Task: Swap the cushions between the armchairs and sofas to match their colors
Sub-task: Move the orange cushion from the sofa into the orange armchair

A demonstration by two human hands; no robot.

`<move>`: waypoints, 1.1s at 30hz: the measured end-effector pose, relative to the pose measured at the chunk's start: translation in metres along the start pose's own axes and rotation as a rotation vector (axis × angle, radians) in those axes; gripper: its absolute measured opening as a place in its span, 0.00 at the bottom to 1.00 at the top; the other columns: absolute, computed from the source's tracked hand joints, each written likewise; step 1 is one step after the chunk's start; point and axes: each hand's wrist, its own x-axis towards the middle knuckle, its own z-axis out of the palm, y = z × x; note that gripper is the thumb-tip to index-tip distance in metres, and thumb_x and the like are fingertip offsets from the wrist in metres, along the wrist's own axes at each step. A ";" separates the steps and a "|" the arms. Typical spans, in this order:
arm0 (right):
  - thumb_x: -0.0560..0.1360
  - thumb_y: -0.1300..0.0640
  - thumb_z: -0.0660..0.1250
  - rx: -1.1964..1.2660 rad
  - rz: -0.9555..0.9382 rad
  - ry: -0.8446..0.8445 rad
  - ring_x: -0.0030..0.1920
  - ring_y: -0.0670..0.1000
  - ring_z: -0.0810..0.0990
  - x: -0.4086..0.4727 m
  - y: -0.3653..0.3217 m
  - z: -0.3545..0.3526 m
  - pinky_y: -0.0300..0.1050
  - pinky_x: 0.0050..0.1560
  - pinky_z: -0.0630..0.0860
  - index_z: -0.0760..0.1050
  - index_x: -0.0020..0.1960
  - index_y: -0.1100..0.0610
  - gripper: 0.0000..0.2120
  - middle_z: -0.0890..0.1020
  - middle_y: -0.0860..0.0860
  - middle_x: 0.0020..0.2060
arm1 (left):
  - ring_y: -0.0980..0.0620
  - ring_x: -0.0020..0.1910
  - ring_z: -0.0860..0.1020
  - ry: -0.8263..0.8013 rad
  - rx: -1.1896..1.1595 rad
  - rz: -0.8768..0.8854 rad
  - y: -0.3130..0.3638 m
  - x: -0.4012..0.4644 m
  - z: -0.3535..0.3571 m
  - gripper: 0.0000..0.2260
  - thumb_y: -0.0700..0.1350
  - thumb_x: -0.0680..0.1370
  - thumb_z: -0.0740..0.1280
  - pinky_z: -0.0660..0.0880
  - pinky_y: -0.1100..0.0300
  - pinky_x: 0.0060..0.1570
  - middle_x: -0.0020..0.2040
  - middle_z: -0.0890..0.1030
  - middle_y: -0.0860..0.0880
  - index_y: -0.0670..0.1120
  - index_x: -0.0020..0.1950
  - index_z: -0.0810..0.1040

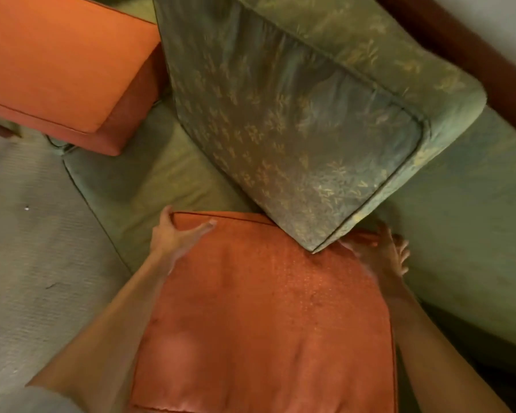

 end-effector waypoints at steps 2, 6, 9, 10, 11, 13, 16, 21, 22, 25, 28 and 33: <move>0.63 0.32 0.75 -0.058 -0.051 -0.024 0.73 0.62 0.56 0.023 0.003 0.011 0.70 0.72 0.56 0.68 0.71 0.40 0.40 0.60 0.54 0.72 | 0.35 0.72 0.66 0.006 0.105 -0.048 0.005 0.015 0.014 0.52 0.76 0.55 0.75 0.67 0.40 0.70 0.74 0.65 0.44 0.63 0.74 0.61; 0.66 0.29 0.70 -0.120 -0.055 -0.042 0.71 0.65 0.62 0.037 0.014 0.030 0.70 0.69 0.62 0.71 0.71 0.46 0.38 0.65 0.54 0.70 | 0.32 0.69 0.63 0.053 0.252 -0.066 -0.004 0.019 0.025 0.37 0.73 0.59 0.74 0.65 0.34 0.68 0.69 0.63 0.43 0.63 0.63 0.69; 0.69 0.32 0.69 -0.117 -0.034 -0.001 0.70 0.63 0.61 0.021 0.021 0.036 0.70 0.66 0.61 0.71 0.70 0.47 0.34 0.65 0.53 0.68 | 0.32 0.69 0.63 0.049 0.271 -0.067 -0.016 0.014 0.023 0.36 0.72 0.61 0.75 0.64 0.35 0.68 0.69 0.63 0.43 0.62 0.64 0.69; 0.70 0.33 0.69 -0.107 -0.026 0.009 0.69 0.62 0.61 0.012 0.025 0.036 0.70 0.66 0.61 0.71 0.69 0.46 0.32 0.65 0.53 0.67 | 0.31 0.70 0.63 0.046 0.283 -0.067 -0.023 0.011 0.022 0.37 0.72 0.61 0.75 0.64 0.35 0.69 0.70 0.62 0.42 0.61 0.66 0.69; 0.69 0.32 0.69 -0.101 -0.016 0.011 0.69 0.62 0.61 0.004 0.031 0.037 0.70 0.66 0.61 0.71 0.68 0.45 0.31 0.64 0.53 0.67 | 0.31 0.70 0.62 0.041 0.297 -0.078 -0.030 0.006 0.022 0.39 0.72 0.61 0.75 0.64 0.35 0.69 0.72 0.61 0.42 0.61 0.67 0.68; 0.69 0.31 0.68 -0.094 0.020 0.002 0.70 0.61 0.60 -0.017 0.050 0.041 0.71 0.66 0.61 0.72 0.66 0.45 0.31 0.64 0.52 0.67 | 0.31 0.70 0.62 0.027 0.328 -0.084 -0.047 -0.005 0.019 0.42 0.73 0.59 0.74 0.64 0.34 0.68 0.72 0.60 0.42 0.61 0.69 0.67; 0.69 0.29 0.66 -0.128 0.084 -0.063 0.71 0.60 0.59 -0.054 0.081 0.046 0.71 0.68 0.60 0.69 0.70 0.44 0.34 0.63 0.51 0.70 | 0.32 0.69 0.65 -0.028 0.429 -0.072 -0.068 -0.030 0.017 0.39 0.73 0.61 0.74 0.66 0.33 0.65 0.70 0.63 0.43 0.61 0.68 0.67; 0.71 0.29 0.61 -0.503 -0.097 -0.170 0.76 0.57 0.58 -0.057 0.057 0.042 0.69 0.73 0.53 0.67 0.73 0.45 0.35 0.65 0.50 0.75 | 0.37 0.77 0.58 -0.134 0.996 0.333 -0.029 -0.038 0.021 0.29 0.67 0.76 0.64 0.56 0.32 0.71 0.79 0.60 0.45 0.60 0.74 0.66; 0.69 0.29 0.62 -0.471 -0.198 -0.252 0.75 0.56 0.63 -0.055 0.044 0.048 0.66 0.74 0.56 0.68 0.73 0.45 0.36 0.69 0.49 0.73 | 0.39 0.77 0.60 -0.241 1.002 0.443 -0.017 -0.034 0.028 0.27 0.66 0.78 0.62 0.56 0.35 0.72 0.79 0.62 0.47 0.60 0.76 0.65; 0.70 0.30 0.64 -0.391 -0.337 -0.443 0.72 0.53 0.69 -0.067 0.014 0.081 0.61 0.73 0.59 0.69 0.72 0.41 0.33 0.74 0.45 0.69 | 0.43 0.73 0.69 -0.526 0.989 0.504 -0.001 -0.038 0.059 0.25 0.65 0.80 0.61 0.62 0.42 0.70 0.74 0.71 0.49 0.63 0.76 0.65; 0.80 0.42 0.61 -0.380 -0.366 -0.195 0.67 0.54 0.71 -0.084 0.008 0.101 0.57 0.67 0.60 0.78 0.63 0.43 0.14 0.78 0.47 0.61 | 0.44 0.66 0.75 -0.262 0.987 0.573 -0.017 -0.054 0.078 0.17 0.60 0.80 0.64 0.65 0.46 0.66 0.64 0.79 0.48 0.60 0.68 0.76; 0.83 0.48 0.59 -0.376 -0.377 -0.116 0.62 0.56 0.74 -0.110 -0.005 0.074 0.54 0.61 0.64 0.80 0.55 0.49 0.12 0.80 0.51 0.56 | 0.42 0.57 0.79 -0.092 0.855 0.684 -0.017 -0.084 0.067 0.12 0.54 0.82 0.62 0.70 0.50 0.57 0.54 0.83 0.45 0.53 0.58 0.82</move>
